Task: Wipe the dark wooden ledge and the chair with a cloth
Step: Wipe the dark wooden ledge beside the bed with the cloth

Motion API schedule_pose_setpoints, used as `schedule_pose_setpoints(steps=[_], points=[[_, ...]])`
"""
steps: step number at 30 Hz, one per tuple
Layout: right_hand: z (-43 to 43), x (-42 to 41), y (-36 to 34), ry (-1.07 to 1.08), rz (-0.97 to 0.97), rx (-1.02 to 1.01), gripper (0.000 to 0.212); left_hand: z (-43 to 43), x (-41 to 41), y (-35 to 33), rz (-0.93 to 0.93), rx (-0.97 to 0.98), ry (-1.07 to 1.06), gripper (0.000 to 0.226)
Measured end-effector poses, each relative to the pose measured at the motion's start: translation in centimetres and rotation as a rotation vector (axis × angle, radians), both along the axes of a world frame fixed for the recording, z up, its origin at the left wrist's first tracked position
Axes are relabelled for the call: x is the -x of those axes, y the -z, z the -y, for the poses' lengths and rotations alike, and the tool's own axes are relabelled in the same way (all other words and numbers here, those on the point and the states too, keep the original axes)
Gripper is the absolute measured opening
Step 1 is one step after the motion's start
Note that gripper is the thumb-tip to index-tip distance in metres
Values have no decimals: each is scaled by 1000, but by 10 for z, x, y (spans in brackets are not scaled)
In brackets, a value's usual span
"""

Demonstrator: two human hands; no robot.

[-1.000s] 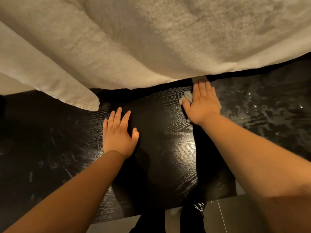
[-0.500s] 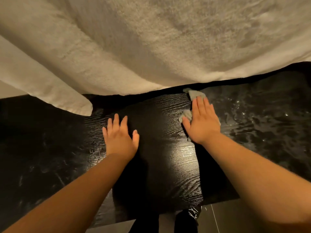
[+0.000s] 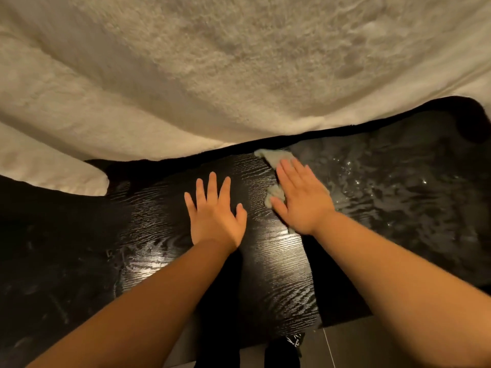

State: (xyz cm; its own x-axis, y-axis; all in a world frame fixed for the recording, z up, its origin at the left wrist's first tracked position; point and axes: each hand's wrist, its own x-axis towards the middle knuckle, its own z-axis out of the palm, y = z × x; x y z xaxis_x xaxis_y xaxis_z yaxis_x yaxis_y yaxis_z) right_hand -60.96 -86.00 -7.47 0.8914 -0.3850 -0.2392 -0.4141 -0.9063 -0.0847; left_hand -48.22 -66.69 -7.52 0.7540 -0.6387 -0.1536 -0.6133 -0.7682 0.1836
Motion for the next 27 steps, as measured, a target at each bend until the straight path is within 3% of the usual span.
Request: schedule_pose_setpoints(steps=[3, 6, 10, 13, 17, 20, 24, 27], points=[[37, -32, -4, 119, -21, 12, 83, 1, 0, 3, -3, -13, -6, 76], [21, -30, -5, 174, 14, 11, 82, 2, 0, 3, -10, -35, -9, 77], [-9, 2, -6, 13, 19, -29, 90, 2, -1, 4, 1, -23, -8, 76], [26, -9, -8, -83, -7, -19, 89, 3, -2, 6, 5, -29, -11, 76], [76, -42, -13, 127, -38, 49, 82, 4, -2, 4, 10, -28, -15, 76], [57, -31, -11, 180, 9, 4, 83, 4, -2, 3, -3, -42, -14, 76], [18, 15, -10, 69, 16, -42, 83, 4, -2, 3, 8, -45, -17, 77], [38, 15, -11, -1, -23, -42, 83, 4, -2, 4, 17, -47, -17, 77]])
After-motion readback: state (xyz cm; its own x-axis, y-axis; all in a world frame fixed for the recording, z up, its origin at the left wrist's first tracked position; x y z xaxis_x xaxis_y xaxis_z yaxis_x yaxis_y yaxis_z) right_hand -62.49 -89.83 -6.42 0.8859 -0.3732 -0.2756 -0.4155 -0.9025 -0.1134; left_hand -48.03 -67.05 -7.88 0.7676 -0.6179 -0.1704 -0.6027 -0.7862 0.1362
